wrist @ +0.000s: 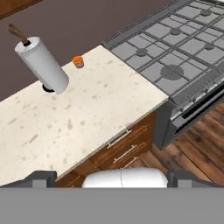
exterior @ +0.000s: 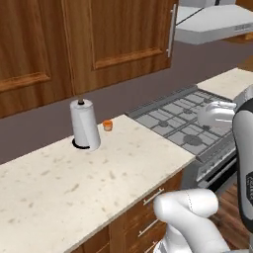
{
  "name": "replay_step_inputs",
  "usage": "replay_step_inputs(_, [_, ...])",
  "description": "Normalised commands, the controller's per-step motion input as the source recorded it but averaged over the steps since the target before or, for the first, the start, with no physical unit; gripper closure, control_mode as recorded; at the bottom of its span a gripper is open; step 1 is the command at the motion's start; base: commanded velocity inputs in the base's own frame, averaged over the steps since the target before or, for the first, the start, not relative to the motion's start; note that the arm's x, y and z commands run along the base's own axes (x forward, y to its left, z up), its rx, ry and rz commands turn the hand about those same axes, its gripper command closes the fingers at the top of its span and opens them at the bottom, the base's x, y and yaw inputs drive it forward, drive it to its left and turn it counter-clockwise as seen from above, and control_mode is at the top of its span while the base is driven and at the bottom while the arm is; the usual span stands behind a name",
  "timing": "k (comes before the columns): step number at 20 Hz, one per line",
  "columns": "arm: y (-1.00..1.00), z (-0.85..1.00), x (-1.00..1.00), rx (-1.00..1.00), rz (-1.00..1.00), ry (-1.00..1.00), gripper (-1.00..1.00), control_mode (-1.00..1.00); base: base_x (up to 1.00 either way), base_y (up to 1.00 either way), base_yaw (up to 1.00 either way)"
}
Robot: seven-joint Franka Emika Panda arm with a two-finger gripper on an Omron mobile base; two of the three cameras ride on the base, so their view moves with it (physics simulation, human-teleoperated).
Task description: Close all open cabinet doors.
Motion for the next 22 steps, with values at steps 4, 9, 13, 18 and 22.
replay_step_inputs(4, [0.0, 0.0, 0.0, 0.0, 0.0, 0.0, -1.0, 1.0, -0.35, -0.1, -0.61])
replay_step_inputs(9, [0.0, 0.0, 0.0, 0.0, 0.0, 0.0, -1.0, 1.0, -0.07, -0.19, -0.65])
replay_step_inputs(13, [0.0, 0.0, 0.0, 0.0, 0.0, 0.0, -1.0, 1.0, 0.12, -0.88, -0.39])
replay_step_inputs(18, [0.0, 0.0, 0.0, 0.0, 0.0, 0.0, -1.0, 1.0, 0.91, -1.0, -0.03])
replay_step_inputs(22, [0.0, 0.0, 0.0, 0.0, 0.0, 0.0, -1.0, 1.0, 1.0, -1.0, 0.0])
